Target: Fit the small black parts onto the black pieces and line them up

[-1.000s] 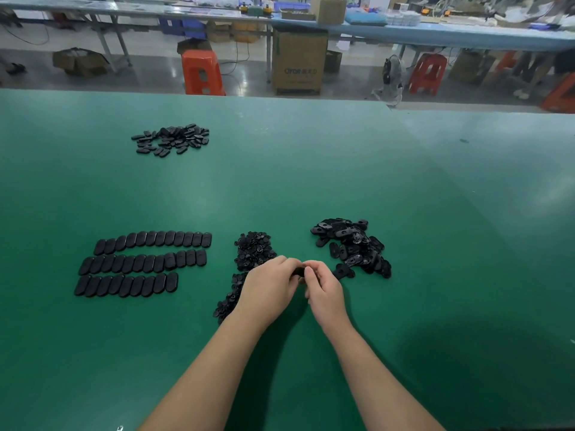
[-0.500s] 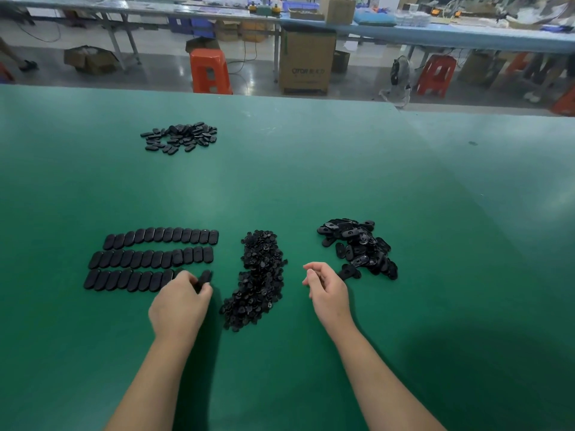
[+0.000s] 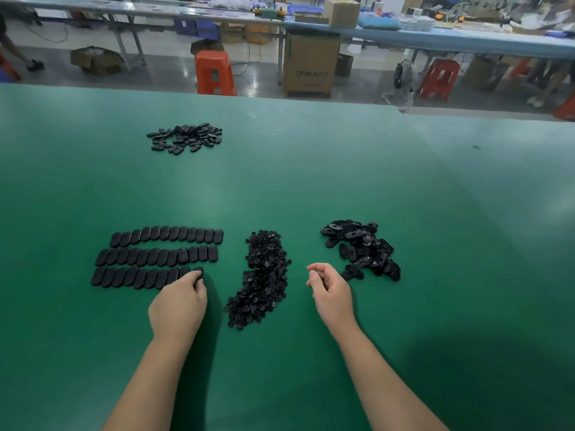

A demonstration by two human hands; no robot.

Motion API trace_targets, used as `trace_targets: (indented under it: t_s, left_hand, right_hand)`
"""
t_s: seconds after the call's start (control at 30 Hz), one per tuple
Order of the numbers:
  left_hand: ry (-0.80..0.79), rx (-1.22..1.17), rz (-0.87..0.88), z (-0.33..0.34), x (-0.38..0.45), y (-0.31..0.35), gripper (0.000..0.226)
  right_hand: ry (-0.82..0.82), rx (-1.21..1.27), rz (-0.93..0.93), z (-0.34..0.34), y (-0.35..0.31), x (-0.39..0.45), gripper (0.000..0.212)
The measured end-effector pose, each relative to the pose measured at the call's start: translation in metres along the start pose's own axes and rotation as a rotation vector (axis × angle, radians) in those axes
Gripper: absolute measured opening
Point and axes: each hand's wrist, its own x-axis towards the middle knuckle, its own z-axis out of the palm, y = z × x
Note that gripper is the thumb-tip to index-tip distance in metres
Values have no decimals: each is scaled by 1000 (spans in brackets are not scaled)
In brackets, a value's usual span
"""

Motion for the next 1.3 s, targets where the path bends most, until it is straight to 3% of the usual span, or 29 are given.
trace_targets:
  t_s: [0.3, 0.53, 0.83, 1.3]
  left_hand:
    - [28, -33, -6, 0, 3, -2, 30]
    - [-124, -192, 250, 12, 2, 36, 22]
    - [-128, -194, 207, 23, 9, 48, 11]
    - [-114, -336, 279, 29, -2, 45, 16]
  right_hand:
    - [1, -25, -7, 0, 0, 0, 18]
    - [-1, -37, -10, 1, 0, 0, 18]
    - [-3, -50, -13, 2, 1, 1, 18]
    - [4, -50, -24, 3, 1, 0, 21]
